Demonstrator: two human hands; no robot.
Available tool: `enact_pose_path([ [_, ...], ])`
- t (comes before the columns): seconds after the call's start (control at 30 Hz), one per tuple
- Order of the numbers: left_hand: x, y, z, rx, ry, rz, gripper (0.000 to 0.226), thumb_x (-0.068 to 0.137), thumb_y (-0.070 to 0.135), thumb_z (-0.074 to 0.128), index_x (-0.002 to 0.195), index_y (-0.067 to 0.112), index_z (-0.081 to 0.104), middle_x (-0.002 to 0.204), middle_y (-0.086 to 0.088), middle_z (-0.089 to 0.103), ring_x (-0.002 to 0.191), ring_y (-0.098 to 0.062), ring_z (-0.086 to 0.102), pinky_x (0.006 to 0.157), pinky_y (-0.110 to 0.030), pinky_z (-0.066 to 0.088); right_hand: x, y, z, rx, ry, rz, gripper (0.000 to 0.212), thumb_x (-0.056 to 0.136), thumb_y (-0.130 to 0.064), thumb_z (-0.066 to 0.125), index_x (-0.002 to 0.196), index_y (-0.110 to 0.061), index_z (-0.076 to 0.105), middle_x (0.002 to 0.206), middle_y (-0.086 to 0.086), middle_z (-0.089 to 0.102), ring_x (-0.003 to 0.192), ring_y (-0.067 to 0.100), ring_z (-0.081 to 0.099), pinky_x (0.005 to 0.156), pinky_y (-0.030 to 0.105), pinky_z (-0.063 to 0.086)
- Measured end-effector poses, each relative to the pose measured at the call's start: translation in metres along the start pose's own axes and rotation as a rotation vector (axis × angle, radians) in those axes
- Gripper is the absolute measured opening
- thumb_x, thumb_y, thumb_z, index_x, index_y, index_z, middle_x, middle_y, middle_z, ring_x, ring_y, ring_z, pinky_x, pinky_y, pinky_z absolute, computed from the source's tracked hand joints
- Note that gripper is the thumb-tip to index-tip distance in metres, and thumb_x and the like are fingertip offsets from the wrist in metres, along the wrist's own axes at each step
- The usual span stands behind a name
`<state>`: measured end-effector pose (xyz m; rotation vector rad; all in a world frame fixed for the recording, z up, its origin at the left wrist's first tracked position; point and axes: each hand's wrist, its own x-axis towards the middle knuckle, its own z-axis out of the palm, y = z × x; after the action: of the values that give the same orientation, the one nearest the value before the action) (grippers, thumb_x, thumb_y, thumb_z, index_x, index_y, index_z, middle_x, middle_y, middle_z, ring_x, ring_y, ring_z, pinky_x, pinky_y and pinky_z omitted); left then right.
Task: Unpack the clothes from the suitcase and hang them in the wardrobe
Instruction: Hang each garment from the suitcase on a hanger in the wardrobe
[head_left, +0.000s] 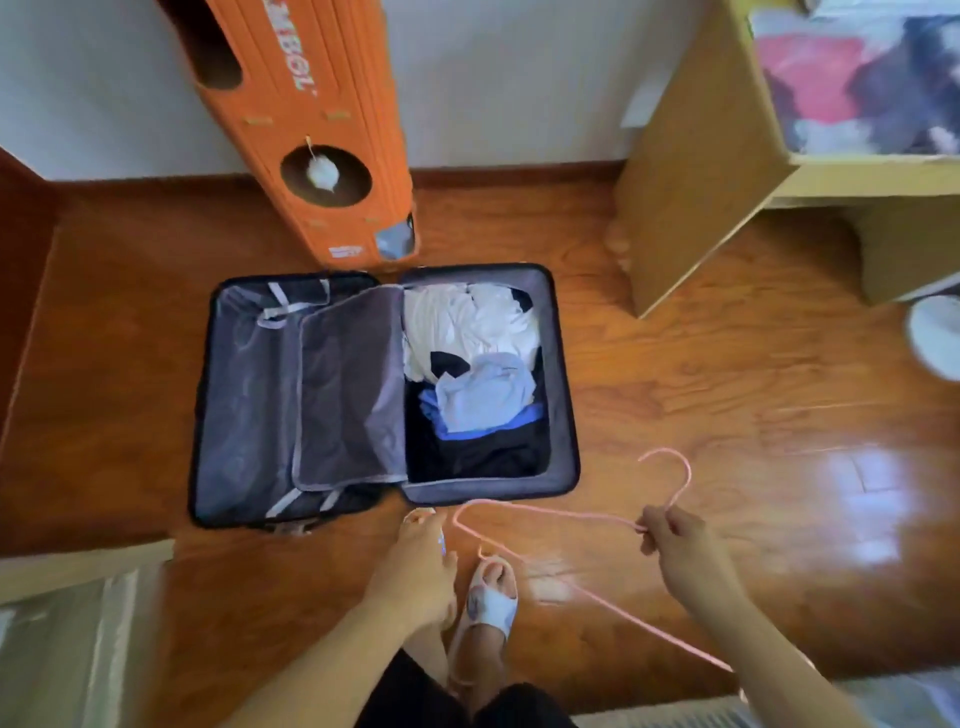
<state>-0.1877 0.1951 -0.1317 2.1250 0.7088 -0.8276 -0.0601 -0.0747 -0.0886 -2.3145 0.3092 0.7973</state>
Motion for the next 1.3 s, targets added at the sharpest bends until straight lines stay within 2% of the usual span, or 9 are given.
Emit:
enact_pose_path([
  [0.2,0.15,-0.075,0.056,-0.032,-0.218,-0.213,0.048,0.102,0.02,0.043,0.15,0.015,0.044,0.152,-0.009,0.048,0.134,-0.03,0.051,0.106,-0.036,0.043,0.106,0.051,0.058,0.135,0.076,0.232,0.026,0.101,-0.021,0.051,0.086,-0.014,0.071,0.081,0.008,0.069,0.074,0.026,0.059,0.067,0.037,0.045],
  [0.3,0.227,-0.109,0.071,-0.176,-0.182,-0.307,0.018,0.099,0.021,0.053,0.098,0.014,0.069,0.103,-0.009,0.071,0.096,-0.031,0.067,0.076,-0.036,0.048,0.173,0.06,0.089,0.179,0.134,0.275,0.023,0.097,-0.019,0.053,0.085,-0.017,0.072,0.081,0.01,0.067,0.079,0.03,0.058,0.081,0.048,0.049],
  [0.4,0.3,-0.139,0.086,-0.385,-0.142,-0.449,0.023,0.079,0.007,0.06,0.068,0.023,0.049,0.076,-0.011,0.052,0.067,-0.024,0.052,0.061,-0.043,0.045,0.238,0.059,0.128,0.211,0.163,0.282,0.02,0.095,-0.022,0.054,0.085,-0.02,0.071,0.08,0.007,0.065,0.079,0.028,0.057,0.08,0.047,0.047],
  [0.47,0.338,-0.139,0.093,-0.476,-0.122,-0.539,0.029,0.09,-0.001,0.059,0.077,0.023,0.049,0.08,-0.01,0.052,0.062,-0.021,0.052,0.056,-0.033,0.049,0.278,0.064,0.155,0.234,0.179,0.266,0.018,0.093,-0.022,0.056,0.086,-0.017,0.071,0.072,0.002,0.062,0.07,0.022,0.052,0.07,0.038,0.041],
  [0.67,0.43,-0.138,0.153,-0.769,-0.009,-0.745,0.042,0.096,0.051,0.063,0.095,0.009,0.06,0.095,-0.005,0.066,0.09,-0.025,0.068,0.082,-0.039,0.059,0.338,0.101,0.21,0.24,0.117,0.199,0.024,0.092,-0.008,0.054,0.083,-0.022,0.072,0.066,-0.011,0.062,0.062,0.006,0.053,0.061,0.021,0.041],
  [0.77,0.455,-0.143,0.17,-0.716,0.169,-0.762,0.037,0.102,0.028,0.055,0.129,0.003,0.058,0.124,-0.014,0.065,0.112,-0.032,0.065,0.098,-0.04,0.054,0.335,0.123,0.216,0.325,0.151,0.28,0.019,0.089,-0.013,0.056,0.081,-0.017,0.073,0.06,-0.011,0.06,0.063,0.014,0.049,0.063,0.031,0.04],
  [0.83,0.449,-0.149,0.169,-0.636,0.258,-0.722,0.036,0.102,0.018,0.053,0.136,0.005,0.053,0.134,-0.016,0.06,0.124,-0.033,0.059,0.099,-0.036,0.049,0.324,0.131,0.211,0.33,0.15,0.333,0.018,0.09,-0.017,0.055,0.084,-0.013,0.071,0.064,-0.002,0.058,0.066,0.02,0.048,0.065,0.038,0.037],
  [1.03,0.333,-0.08,0.067,-1.339,0.503,-0.588,0.02,0.107,0.01,0.045,0.115,-0.001,0.06,0.125,-0.032,0.059,0.098,-0.022,0.066,0.102,-0.04,0.052,0.274,0.102,0.153,0.296,0.134,0.345,0.022,0.099,-0.023,0.049,0.095,-0.018,0.07,0.081,0.008,0.062,0.075,0.026,0.054,0.069,0.042,0.043],
  [1.3,0.18,0.008,-0.123,-1.469,0.601,-0.318,0.017,0.104,0.012,0.049,0.111,0.0,0.059,0.105,-0.015,0.07,0.108,-0.026,0.069,0.101,-0.039,0.053,0.211,0.019,0.056,0.348,0.197,0.268,0.022,0.099,-0.022,0.049,0.096,-0.014,0.07,0.076,0.006,0.059,0.072,0.025,0.053,0.072,0.04,0.042],
])
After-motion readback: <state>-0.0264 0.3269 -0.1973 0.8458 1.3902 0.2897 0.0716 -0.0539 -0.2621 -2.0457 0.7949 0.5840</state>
